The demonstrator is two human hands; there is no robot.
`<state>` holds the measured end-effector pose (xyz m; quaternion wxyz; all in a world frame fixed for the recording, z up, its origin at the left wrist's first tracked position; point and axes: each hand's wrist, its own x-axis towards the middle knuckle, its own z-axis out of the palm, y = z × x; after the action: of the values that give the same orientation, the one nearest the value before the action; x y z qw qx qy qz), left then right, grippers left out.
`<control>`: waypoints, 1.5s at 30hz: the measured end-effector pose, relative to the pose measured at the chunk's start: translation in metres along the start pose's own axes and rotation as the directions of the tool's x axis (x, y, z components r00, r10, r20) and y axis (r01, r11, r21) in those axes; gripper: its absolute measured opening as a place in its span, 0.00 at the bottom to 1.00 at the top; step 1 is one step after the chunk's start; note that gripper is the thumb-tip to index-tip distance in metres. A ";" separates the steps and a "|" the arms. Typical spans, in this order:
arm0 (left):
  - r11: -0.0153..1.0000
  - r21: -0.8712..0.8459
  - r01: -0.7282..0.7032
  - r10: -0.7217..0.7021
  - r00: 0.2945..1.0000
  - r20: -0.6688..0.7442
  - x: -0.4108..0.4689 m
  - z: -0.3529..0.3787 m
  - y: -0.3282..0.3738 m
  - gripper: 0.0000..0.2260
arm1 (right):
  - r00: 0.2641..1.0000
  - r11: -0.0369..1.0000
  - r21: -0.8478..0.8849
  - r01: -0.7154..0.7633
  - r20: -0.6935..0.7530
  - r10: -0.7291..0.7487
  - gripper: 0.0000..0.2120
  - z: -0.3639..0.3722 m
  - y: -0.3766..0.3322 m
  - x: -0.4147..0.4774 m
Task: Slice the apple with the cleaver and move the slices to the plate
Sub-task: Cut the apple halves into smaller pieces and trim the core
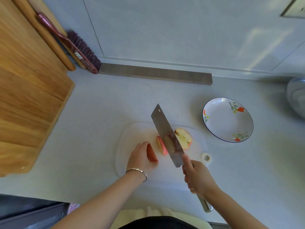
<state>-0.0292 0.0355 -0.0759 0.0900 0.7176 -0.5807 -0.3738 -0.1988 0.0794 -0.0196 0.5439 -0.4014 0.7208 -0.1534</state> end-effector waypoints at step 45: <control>0.910 -0.406 0.080 -0.086 0.996 0.002 -0.013 -0.011 0.003 0.25 | 0.960 0.966 -0.157 -0.205 0.161 0.230 0.28 0.022 -0.031 -0.003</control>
<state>-0.0245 0.0432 -0.0608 0.2255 0.7103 -0.4588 -0.4839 -0.1663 0.0666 -0.0054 0.5904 -0.3685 0.7181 -0.0057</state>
